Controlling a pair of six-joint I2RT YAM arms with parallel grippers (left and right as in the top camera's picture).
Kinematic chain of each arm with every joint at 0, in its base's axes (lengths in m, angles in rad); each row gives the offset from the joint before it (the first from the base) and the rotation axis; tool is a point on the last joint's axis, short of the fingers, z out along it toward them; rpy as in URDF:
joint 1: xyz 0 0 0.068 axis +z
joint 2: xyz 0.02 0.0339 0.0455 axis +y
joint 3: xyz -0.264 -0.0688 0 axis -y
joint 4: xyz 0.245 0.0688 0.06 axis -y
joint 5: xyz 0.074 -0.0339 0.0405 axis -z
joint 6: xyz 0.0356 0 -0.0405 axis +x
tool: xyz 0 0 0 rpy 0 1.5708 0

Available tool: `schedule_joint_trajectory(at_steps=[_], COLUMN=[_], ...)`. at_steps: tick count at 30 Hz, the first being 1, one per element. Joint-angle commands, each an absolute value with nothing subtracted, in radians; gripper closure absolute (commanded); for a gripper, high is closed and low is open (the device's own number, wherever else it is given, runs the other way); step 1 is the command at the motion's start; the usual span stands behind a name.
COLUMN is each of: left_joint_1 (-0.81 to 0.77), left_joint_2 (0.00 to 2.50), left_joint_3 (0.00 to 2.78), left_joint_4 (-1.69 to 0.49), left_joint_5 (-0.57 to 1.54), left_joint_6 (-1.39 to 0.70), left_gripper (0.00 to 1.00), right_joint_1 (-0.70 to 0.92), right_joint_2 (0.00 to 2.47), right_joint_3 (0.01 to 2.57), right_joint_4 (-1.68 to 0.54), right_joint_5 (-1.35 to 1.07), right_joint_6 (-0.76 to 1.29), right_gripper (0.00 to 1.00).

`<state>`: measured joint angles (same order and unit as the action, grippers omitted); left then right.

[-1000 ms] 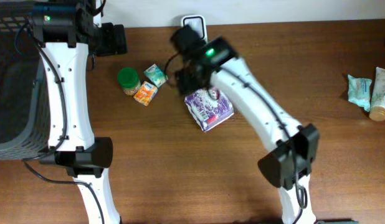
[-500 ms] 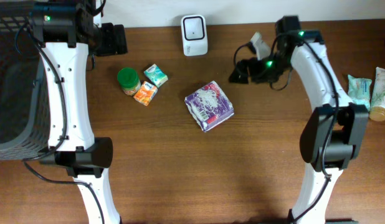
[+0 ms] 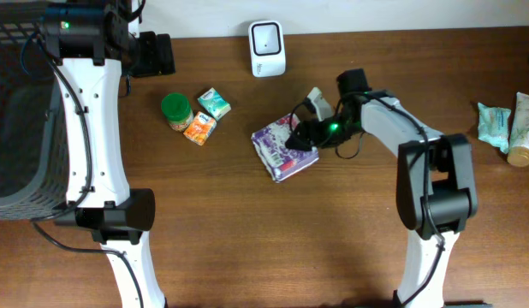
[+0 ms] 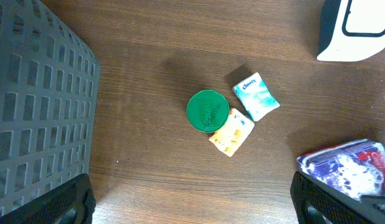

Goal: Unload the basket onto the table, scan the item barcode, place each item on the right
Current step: 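Raise the Carefree pack to the scanner with the right gripper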

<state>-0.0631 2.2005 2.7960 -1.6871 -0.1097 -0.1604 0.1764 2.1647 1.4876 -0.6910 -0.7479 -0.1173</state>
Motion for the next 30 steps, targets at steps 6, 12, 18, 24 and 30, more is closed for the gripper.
schedule_joint_trajectory(at_steps=[6, 12, 18, 24, 30], left_joint_1=[-0.063, -0.063, -0.063, -0.063, -0.063], left_joint_2=[2.189, 2.189, 2.189, 2.189, 2.189], left_joint_3=[2.807, 2.807, 2.807, 2.807, 2.807], left_joint_4=[-1.688, -1.688, -1.688, -1.688, -1.688], left_joint_5=[-0.118, -0.118, -0.118, -0.118, -0.118], left_joint_6=[-0.155, -0.155, -0.155, -0.155, -0.155], left_gripper=[0.01, 0.01, 0.01, 0.01, 0.01], right_joint_1=[0.221, 0.224, 0.258, 0.341, 0.348], right_joint_2=[2.15, 2.093, 2.097, 2.101, 2.149], right_joint_3=[1.524, 1.914, 1.997, 1.993, 1.974], right_joint_4=[-0.713, -1.063, -1.154, -1.258, -1.239], right_joint_5=[-0.728, -0.419, 0.031, 0.529, 0.415], right_joint_6=[0.036, 0.04, 0.097, 0.271, 0.297], right_gripper=[0.96, 0.96, 0.96, 0.96, 0.96])
